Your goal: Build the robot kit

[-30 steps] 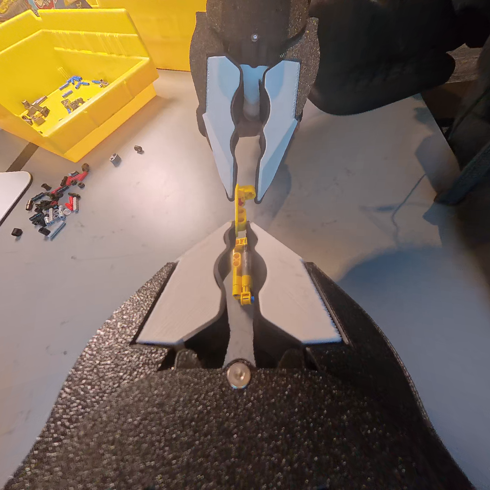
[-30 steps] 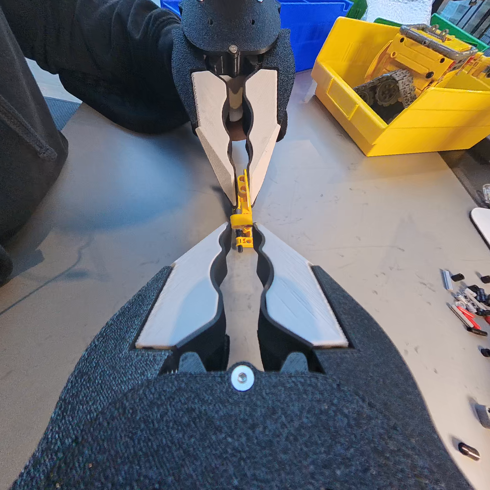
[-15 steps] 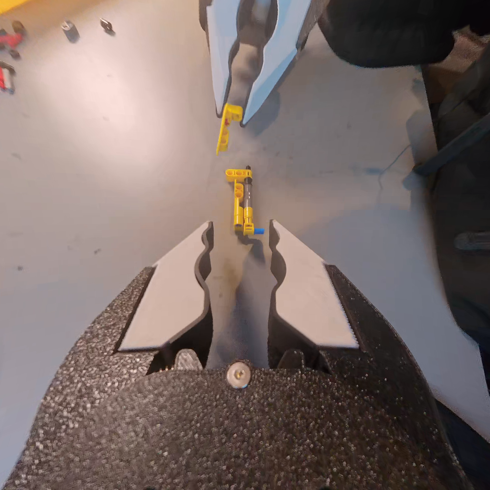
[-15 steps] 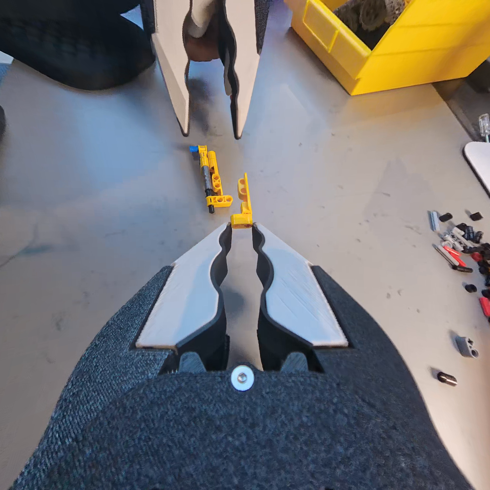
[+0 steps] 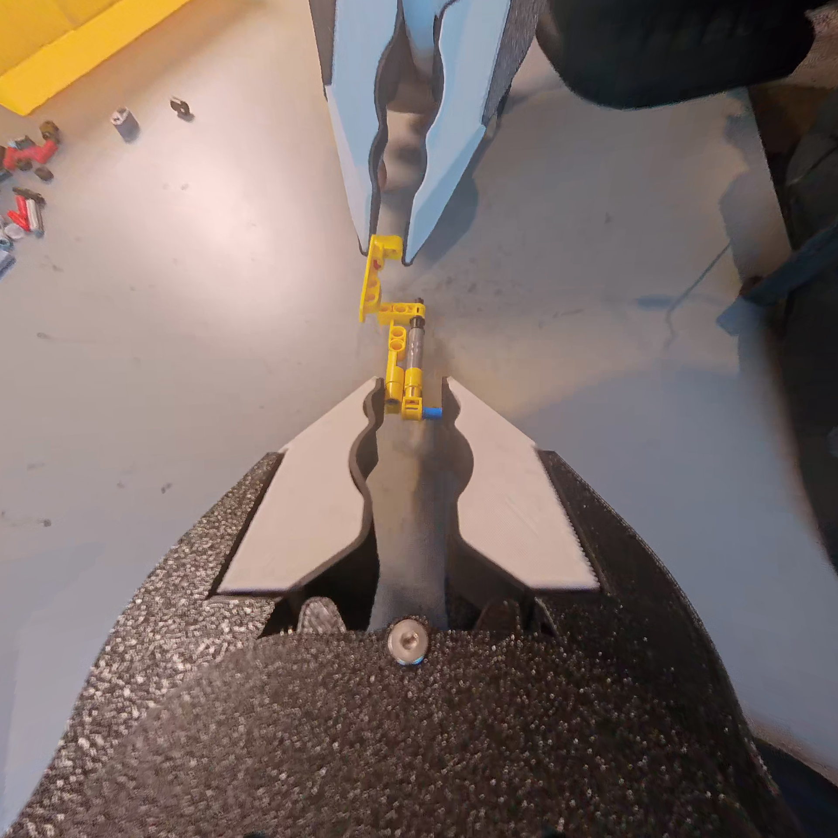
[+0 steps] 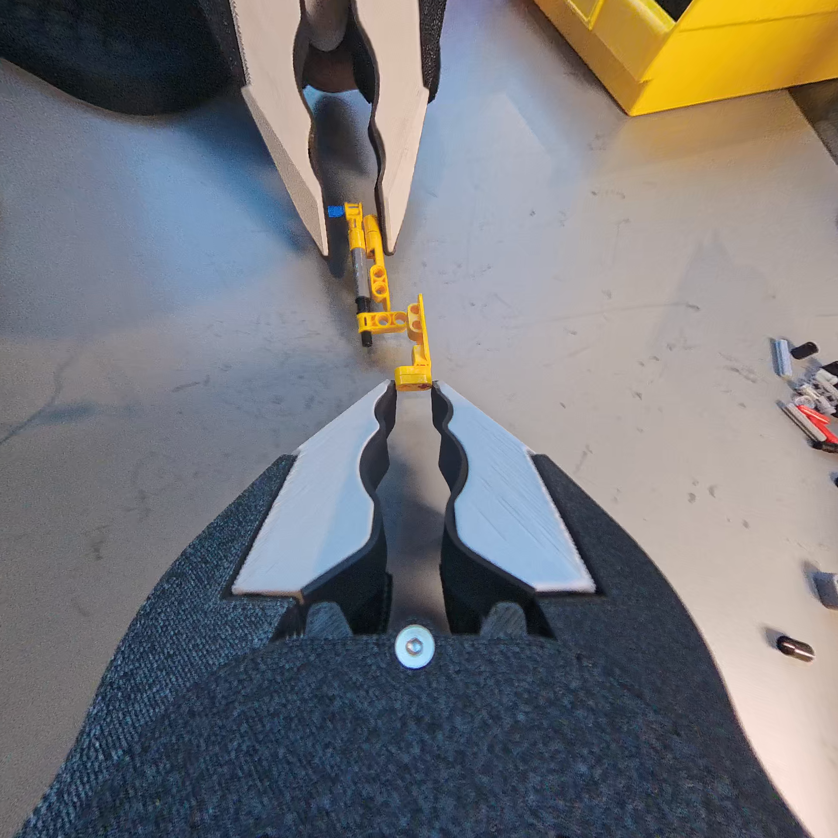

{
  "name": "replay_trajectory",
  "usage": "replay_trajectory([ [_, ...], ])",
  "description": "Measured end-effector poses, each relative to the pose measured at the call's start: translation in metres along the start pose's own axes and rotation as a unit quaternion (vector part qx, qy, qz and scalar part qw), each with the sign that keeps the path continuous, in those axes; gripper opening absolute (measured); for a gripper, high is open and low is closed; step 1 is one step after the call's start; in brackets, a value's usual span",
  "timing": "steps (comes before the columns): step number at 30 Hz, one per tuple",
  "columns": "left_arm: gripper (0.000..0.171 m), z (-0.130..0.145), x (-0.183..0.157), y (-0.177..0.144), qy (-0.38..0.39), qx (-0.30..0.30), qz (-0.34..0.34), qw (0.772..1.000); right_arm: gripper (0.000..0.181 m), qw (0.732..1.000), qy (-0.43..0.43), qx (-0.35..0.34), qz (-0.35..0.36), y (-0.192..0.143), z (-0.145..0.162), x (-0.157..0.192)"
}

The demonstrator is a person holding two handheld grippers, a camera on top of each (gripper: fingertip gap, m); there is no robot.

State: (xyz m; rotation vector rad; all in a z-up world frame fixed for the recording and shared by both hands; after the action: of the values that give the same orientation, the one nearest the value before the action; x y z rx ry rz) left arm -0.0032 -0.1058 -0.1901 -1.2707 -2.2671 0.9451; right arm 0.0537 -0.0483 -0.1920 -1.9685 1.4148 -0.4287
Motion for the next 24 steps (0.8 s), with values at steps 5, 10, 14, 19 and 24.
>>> replay_trajectory([
  [5, 0.023, -0.004, 0.002, -0.001, 0.003, -0.017, -0.003, 1.000, 0.015, 1.000, -0.001, 0.003, 0.001, 0.000, 0.001, 0.001],
  [10, 0.023, -0.009, -0.005, 0.002, 0.036, -0.027, -0.006, 0.999, 0.015, 1.000, -0.007, 0.017, 0.009, 0.002, 0.004, 0.001],
  [14, 0.023, -0.015, -0.002, 0.000, 0.047, -0.042, -0.027, 0.998, 0.015, 1.000, -0.002, 0.007, 0.001, 0.000, 0.001, 0.002],
  [19, 0.023, -0.019, -0.001, -0.001, 0.045, -0.056, -0.028, 0.997, 0.015, 1.000, 0.007, -0.022, -0.015, -0.002, -0.008, 0.006],
  [24, 0.023, -0.023, 0.000, -0.004, 0.036, -0.067, -0.027, 0.997, 0.015, 0.998, 0.022, -0.048, -0.026, -0.007, -0.014, 0.006],
])
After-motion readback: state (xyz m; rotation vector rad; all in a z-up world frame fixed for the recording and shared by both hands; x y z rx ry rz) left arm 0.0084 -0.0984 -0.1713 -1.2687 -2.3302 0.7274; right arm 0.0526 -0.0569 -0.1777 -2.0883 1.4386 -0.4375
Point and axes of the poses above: each gripper's, where its closed fingertips meet, y out along the fingers, z out of its underside, x = y × z across the jaws, the point moved 1 cm from there along -y, back along the fingers, and after that the axes turned 6 degrees about x, right-handed, at the moved point
